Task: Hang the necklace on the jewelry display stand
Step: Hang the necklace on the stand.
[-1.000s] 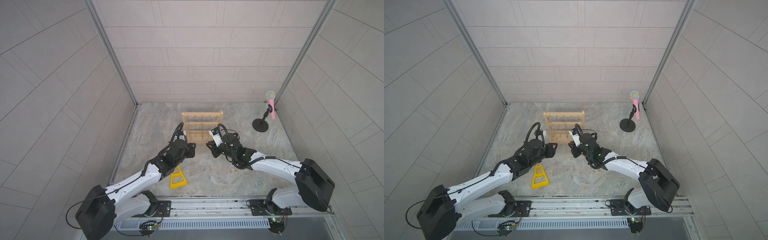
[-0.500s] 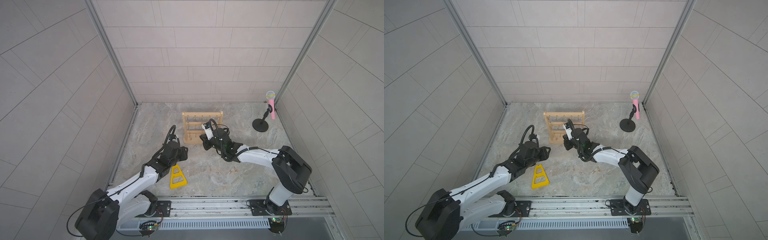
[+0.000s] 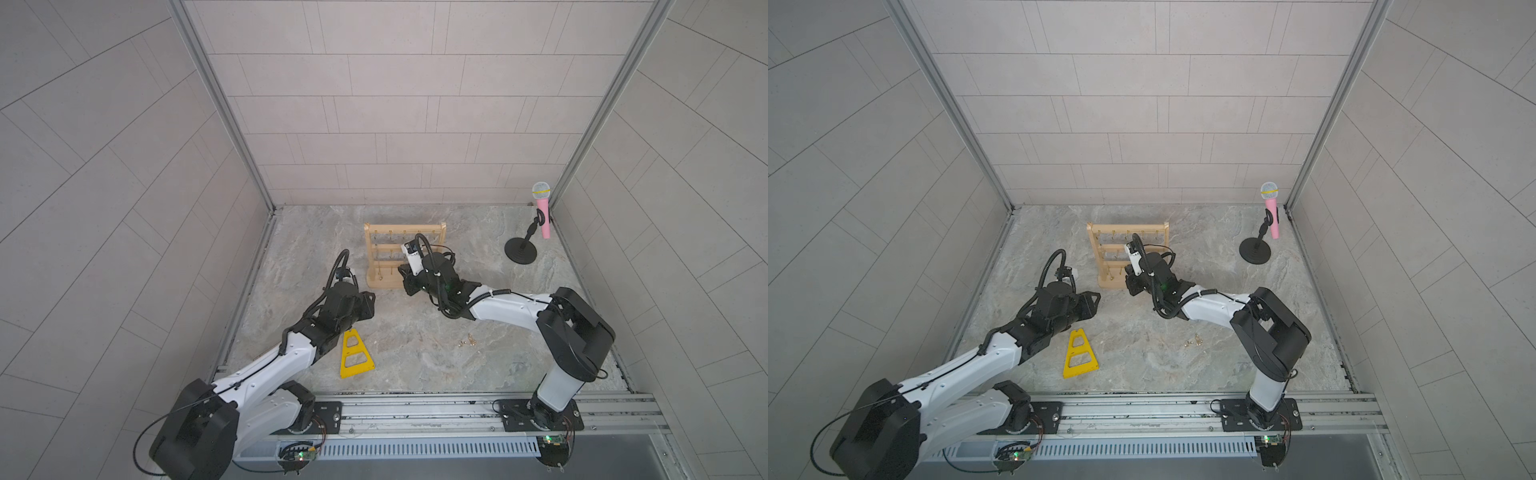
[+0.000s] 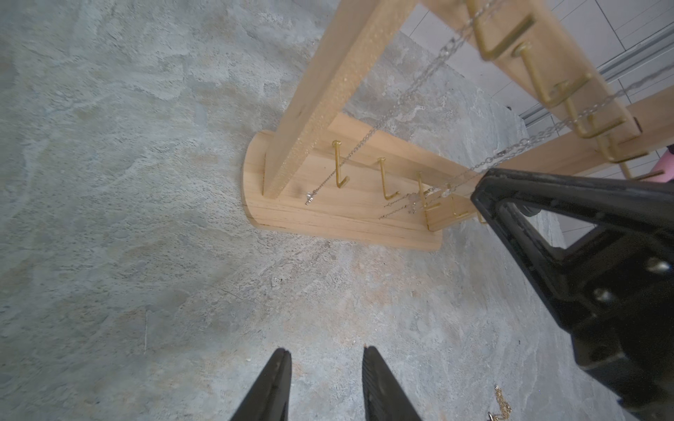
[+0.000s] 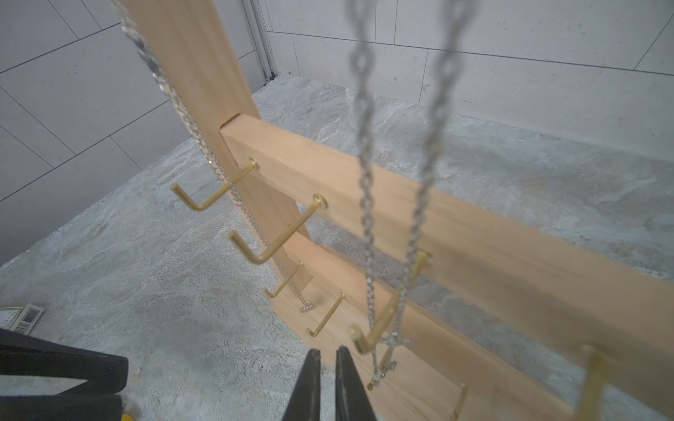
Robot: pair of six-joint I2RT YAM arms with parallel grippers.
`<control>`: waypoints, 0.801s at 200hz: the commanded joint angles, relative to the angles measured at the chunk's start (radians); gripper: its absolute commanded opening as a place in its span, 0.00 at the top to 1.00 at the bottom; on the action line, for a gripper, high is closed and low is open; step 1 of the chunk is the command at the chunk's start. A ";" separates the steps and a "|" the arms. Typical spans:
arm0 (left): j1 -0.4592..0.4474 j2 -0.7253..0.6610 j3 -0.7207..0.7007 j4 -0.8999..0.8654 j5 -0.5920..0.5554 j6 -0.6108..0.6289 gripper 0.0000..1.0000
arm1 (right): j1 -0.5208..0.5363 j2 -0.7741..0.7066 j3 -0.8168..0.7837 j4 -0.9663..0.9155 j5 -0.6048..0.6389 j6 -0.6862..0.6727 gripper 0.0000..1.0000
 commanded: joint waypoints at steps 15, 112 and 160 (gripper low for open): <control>0.009 0.022 0.007 0.029 0.005 -0.002 0.62 | -0.019 -0.040 -0.018 -0.008 -0.003 -0.004 0.81; 0.008 0.035 0.020 0.026 0.010 0.003 0.63 | -0.034 -0.006 0.018 -0.003 -0.022 -0.001 0.77; 0.008 0.033 0.021 0.024 0.010 0.004 0.63 | -0.035 0.031 0.035 0.022 -0.015 0.013 0.77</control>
